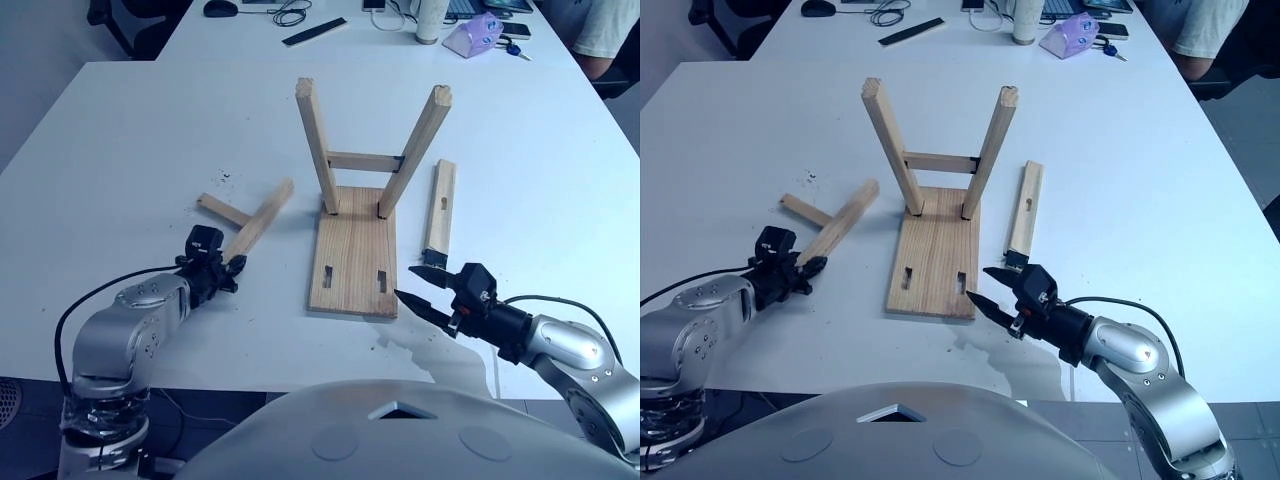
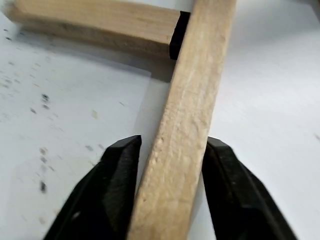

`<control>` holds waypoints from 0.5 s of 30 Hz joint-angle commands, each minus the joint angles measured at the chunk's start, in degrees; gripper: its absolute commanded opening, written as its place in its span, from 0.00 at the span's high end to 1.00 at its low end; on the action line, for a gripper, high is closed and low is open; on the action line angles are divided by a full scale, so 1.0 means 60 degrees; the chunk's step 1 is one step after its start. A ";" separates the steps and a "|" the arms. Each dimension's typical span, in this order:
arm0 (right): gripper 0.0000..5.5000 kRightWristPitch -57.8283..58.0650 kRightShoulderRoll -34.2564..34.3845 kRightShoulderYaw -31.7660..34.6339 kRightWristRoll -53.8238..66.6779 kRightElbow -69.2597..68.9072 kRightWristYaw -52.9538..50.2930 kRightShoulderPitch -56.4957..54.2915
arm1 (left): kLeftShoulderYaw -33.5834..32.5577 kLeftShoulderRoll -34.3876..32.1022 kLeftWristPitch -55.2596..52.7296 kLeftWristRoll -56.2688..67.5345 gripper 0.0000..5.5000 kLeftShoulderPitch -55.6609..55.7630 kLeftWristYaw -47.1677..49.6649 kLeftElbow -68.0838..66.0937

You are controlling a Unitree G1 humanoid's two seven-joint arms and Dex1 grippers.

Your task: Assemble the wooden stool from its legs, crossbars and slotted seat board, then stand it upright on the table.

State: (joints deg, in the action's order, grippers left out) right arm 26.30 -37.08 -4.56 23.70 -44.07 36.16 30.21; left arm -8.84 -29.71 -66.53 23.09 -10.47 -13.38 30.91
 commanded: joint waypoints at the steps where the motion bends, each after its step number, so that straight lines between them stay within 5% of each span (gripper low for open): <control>1: 0.57 0.0022 0.0040 0.0053 -0.0115 0.0105 -0.0127 -0.0257 | -0.0167 0.0084 0.1120 -0.0750 0.75 0.0684 0.0380 -0.1243; 9: 0.57 0.0067 0.0122 0.0728 0.0277 0.0121 -0.0152 -0.0787 | -0.0687 0.0693 0.4691 -0.1153 0.80 0.2723 0.0387 -0.2259; 15: 0.57 0.0806 0.0264 0.2504 0.2872 -0.0021 -0.0383 -0.2344 | 0.0365 0.0675 0.9431 -0.1980 0.80 0.4014 -0.0738 -0.0766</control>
State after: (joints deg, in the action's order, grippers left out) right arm 28.00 -35.23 5.54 33.29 -43.56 34.45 20.39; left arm -9.57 -25.75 -19.15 13.35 8.20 -15.03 21.64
